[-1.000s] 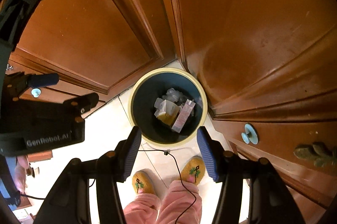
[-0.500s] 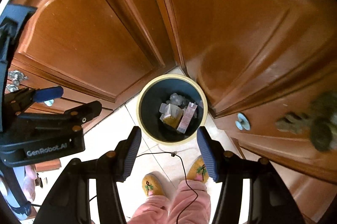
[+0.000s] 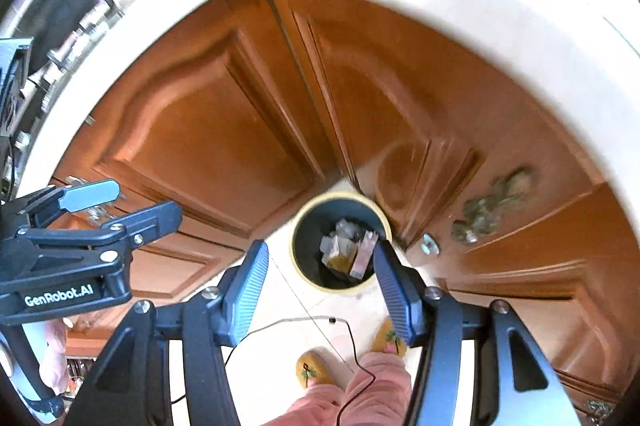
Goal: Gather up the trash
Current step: 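Raise both open tools back toward the counter corner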
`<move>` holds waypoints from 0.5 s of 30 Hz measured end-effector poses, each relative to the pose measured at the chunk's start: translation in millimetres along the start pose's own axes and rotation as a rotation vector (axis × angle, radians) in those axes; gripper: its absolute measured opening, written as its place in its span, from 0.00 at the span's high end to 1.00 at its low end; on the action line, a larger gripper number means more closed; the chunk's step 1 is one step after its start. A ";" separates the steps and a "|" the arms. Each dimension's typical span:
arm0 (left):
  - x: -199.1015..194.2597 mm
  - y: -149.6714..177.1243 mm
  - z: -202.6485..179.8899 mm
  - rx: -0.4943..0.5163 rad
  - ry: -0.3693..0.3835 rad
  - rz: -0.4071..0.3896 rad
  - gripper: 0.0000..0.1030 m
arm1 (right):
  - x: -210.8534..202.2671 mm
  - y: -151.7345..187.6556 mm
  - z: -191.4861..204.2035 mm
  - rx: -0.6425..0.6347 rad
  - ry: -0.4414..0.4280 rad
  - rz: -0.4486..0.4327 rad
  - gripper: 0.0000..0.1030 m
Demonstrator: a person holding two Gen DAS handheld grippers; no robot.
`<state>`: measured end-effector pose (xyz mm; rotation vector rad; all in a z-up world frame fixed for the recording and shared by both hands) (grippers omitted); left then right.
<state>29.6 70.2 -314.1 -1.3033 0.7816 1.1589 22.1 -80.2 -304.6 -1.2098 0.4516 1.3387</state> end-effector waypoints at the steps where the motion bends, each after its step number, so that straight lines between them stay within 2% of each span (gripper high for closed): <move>1: -8.9 -1.9 1.4 0.002 -0.008 -0.008 0.15 | -8.2 -2.2 3.5 -0.002 -0.003 -0.014 0.46; 3: -29.6 -6.4 3.7 0.008 -0.029 -0.025 0.15 | -27.7 -7.4 13.6 -0.011 -0.011 -0.045 0.46; 10: -100.5 -23.9 16.5 -0.022 -0.020 -0.127 0.15 | -92.8 -19.8 39.9 -0.027 -0.028 -0.140 0.46; 12: -119.9 -29.7 19.0 -0.024 -0.037 -0.152 0.15 | -114.1 -23.7 48.1 -0.032 -0.023 -0.172 0.46; 15: -149.3 -36.4 22.2 -0.031 -0.023 -0.186 0.15 | -144.6 -29.0 58.6 -0.042 -0.009 -0.222 0.46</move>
Point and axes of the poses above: each gripper's, at about its wrist camera, not at the fingertips, and x roughly the way its jaws point, z to its left, y to its underside, the point moved 5 cm from there along x, roughly the way its jaws point, and after that the axes turned 10 degrees about -y, right-handed, at the moved point
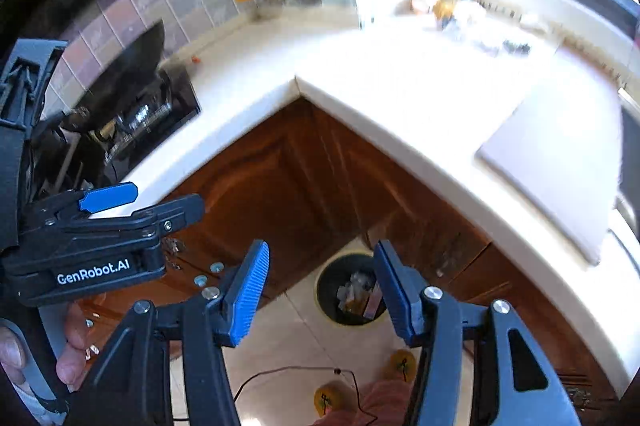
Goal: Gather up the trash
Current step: 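Raise both open tools back toward the counter corner, then reach both open tools toward the yellow wrapper and clear plastic tray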
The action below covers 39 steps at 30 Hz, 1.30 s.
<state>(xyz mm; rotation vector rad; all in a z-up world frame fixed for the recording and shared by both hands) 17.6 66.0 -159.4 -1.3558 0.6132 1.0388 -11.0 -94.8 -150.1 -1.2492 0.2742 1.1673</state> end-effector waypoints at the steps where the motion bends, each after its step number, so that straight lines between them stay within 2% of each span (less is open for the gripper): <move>1: -8.4 -3.2 1.4 -0.002 0.007 -0.013 0.15 | -7.2 -3.7 2.2 -0.003 0.006 -0.014 0.46; 7: -64.8 -17.0 5.9 0.002 0.031 -0.128 0.14 | -55.9 -28.0 9.5 0.019 0.026 -0.095 0.46; 12: -93.8 -22.9 -0.5 0.011 0.081 -0.184 0.14 | -87.3 -45.7 13.5 0.030 0.066 -0.160 0.46; 16: -111.7 -31.7 -10.1 0.019 0.122 -0.221 0.13 | -108.1 -56.6 11.8 0.013 0.121 -0.184 0.46; 19: -120.1 -40.6 -15.9 0.007 0.151 -0.237 0.08 | -121.4 -67.6 8.1 0.002 0.159 -0.192 0.46; 23: -128.0 -54.5 -26.8 0.006 0.166 -0.264 0.07 | -134.2 -81.8 -2.3 -0.001 0.176 -0.212 0.47; 31: -128.8 -100.0 -45.7 -0.001 0.128 -0.325 0.02 | -136.2 -131.7 -53.8 0.046 0.181 -0.204 0.47; 35: -111.9 -136.3 -61.6 -0.021 0.112 -0.317 0.02 | -125.9 -163.2 -97.2 0.107 0.128 -0.187 0.46; 39: -85.4 -175.4 -89.7 -0.032 0.119 -0.277 0.02 | -109.8 -194.8 -148.1 0.149 0.099 -0.162 0.46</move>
Point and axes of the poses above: each gripper's, at about its wrist camera, not at the fingertips, and x roughly the way its jaws point, z to its left, y to its underside, the point moved 5 cm from there along x, roughly the way its jaws point, and after that the axes turned 10 degrees about -y, right-handed, at the moved point
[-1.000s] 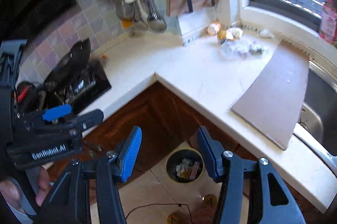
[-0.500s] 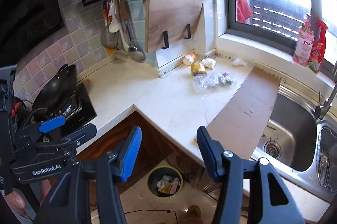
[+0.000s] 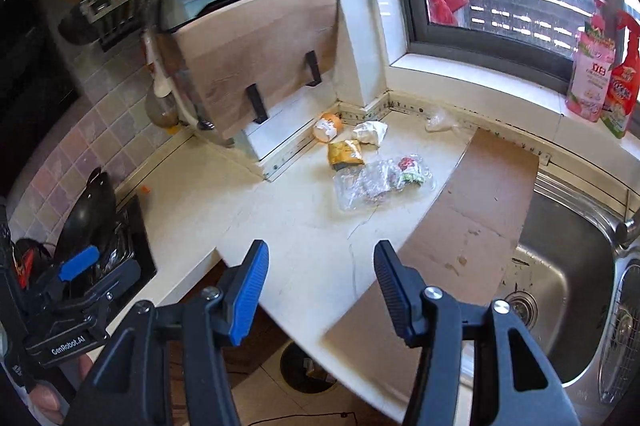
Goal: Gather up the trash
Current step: 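Reach both open tools toward the yellow wrapper and clear plastic tray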
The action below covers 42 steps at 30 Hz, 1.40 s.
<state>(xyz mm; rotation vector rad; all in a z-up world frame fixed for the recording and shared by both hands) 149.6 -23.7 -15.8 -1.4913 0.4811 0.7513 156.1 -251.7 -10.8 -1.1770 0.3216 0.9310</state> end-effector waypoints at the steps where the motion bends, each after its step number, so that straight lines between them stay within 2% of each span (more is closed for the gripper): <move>1: 10.7 -7.0 -8.1 0.001 0.002 0.008 0.02 | 8.2 -7.3 -11.9 0.014 -0.008 0.012 0.46; 7: 90.5 -46.7 -56.4 0.033 -0.040 0.055 0.02 | 73.7 -36.4 -90.3 0.184 -0.084 0.107 0.46; 12: 151.7 -63.4 -89.3 0.062 -0.056 0.106 0.02 | 133.8 -44.2 -141.2 0.362 -0.169 0.188 0.46; 16: 196.7 -72.4 -115.0 0.110 -0.106 0.108 0.02 | 174.2 -37.3 -153.4 0.463 -0.257 0.238 0.46; 20: 231.7 -78.8 -124.5 0.117 -0.140 0.127 0.02 | 206.2 -19.8 -158.8 0.595 -0.344 0.270 0.46; 28: 255.3 -81.0 -123.4 0.108 -0.158 0.155 0.02 | 246.2 2.0 -166.7 0.829 -0.440 0.254 0.46; 35: 260.7 -80.8 -119.3 0.113 -0.172 0.155 0.02 | 266.6 8.2 -166.6 0.904 -0.450 0.220 0.45; 36: 261.3 -81.3 -118.2 0.108 -0.170 0.154 0.02 | 267.7 7.2 -166.1 0.918 -0.463 0.197 0.42; 42: 266.7 -83.1 -115.5 0.084 -0.152 0.159 0.02 | 275.1 -0.1 -170.9 0.959 -0.454 0.111 0.42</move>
Point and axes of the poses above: each gripper's, at about its wrist camera, not at the fingertips, and x roughly the way its jaws point, z to its left, y to its underside, the point moved 5 cm from there along x, roughly the way its jaws point, and after that the axes turned 10 degrees about -y, right-handed, at the moved point
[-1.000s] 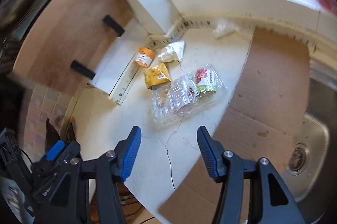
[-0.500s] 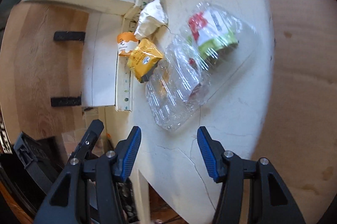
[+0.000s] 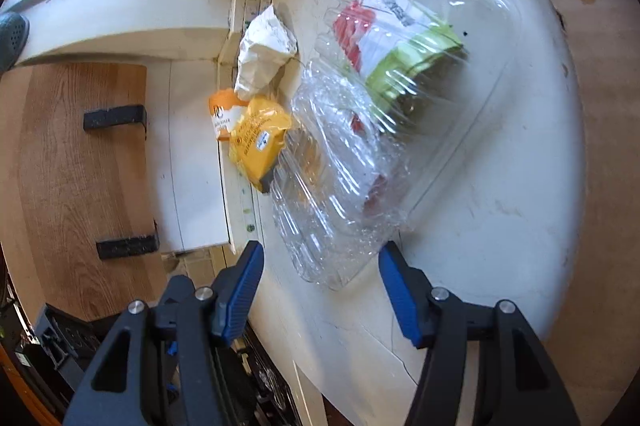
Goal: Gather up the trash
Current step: 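Reach both open tools toward the yellow wrapper and clear plastic tray, then close the left tool on the yellow wrapper while the right grasps the clear tray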
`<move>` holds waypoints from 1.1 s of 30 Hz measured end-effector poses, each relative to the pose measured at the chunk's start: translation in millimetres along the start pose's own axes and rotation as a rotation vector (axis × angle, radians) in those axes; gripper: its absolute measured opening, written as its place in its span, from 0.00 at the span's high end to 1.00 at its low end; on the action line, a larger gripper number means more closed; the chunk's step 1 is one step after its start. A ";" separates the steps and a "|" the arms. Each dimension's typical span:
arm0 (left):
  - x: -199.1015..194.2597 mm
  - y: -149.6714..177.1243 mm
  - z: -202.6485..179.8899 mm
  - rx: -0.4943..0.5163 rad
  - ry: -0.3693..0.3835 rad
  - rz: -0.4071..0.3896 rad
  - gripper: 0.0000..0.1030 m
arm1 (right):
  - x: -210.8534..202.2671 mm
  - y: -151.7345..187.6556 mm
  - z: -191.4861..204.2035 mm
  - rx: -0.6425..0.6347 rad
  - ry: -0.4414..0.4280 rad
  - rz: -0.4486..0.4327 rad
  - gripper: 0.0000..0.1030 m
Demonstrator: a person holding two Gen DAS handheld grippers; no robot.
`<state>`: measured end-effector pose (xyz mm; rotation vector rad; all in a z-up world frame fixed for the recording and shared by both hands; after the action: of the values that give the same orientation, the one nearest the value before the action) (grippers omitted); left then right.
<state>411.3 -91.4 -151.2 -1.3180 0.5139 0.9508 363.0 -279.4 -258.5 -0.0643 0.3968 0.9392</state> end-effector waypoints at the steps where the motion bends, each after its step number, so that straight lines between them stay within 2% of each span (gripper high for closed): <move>1: 1.3 -0.5 -0.4 -0.004 0.004 0.002 0.02 | -1.8 -2.7 0.6 0.000 0.001 -0.029 0.42; 4: 5.0 -2.7 -2.0 -0.019 0.019 0.009 0.02 | -11.7 -10.7 5.4 -0.028 0.032 -0.112 0.42; 10: 16.4 -10.1 -10.0 -0.044 0.063 0.023 0.02 | -27.6 -27.5 33.8 -0.172 0.051 -0.203 0.42; 19: 48.7 -17.6 -33.6 -0.112 0.174 0.075 0.02 | -23.8 -59.4 37.0 -0.187 0.055 -0.252 0.42; 22: 61.2 -19.2 -40.3 -0.139 0.199 0.093 0.02 | -22.8 -64.5 37.7 -0.201 0.058 -0.240 0.50; 26: 77.8 -21.6 -44.8 -0.176 0.220 0.119 0.02 | -11.0 -67.3 45.1 -0.236 0.058 -0.211 0.75; 31: 89.5 -25.8 -53.6 -0.214 0.280 0.142 0.02 | -4.5 -67.6 49.0 -0.262 0.058 -0.183 0.77; 33: 90.7 -27.5 -57.1 -0.216 0.287 0.138 0.10 | -1.0 -67.6 49.6 -0.266 0.048 -0.171 0.78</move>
<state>494.0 -119.0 -219.4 -1.6435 0.7460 0.9546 431.3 -309.2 -220.1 -0.3583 0.3037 0.8179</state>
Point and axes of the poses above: each gripper's, at about its wrist camera, not at the fingertips, and x roughly the way its jaws point, z to its left, y to its underside, the point moved 5 cm from there along x, roughly the way its jaws point, and after that the axes turned 10 degrees about -y, right-handed, at the moved point
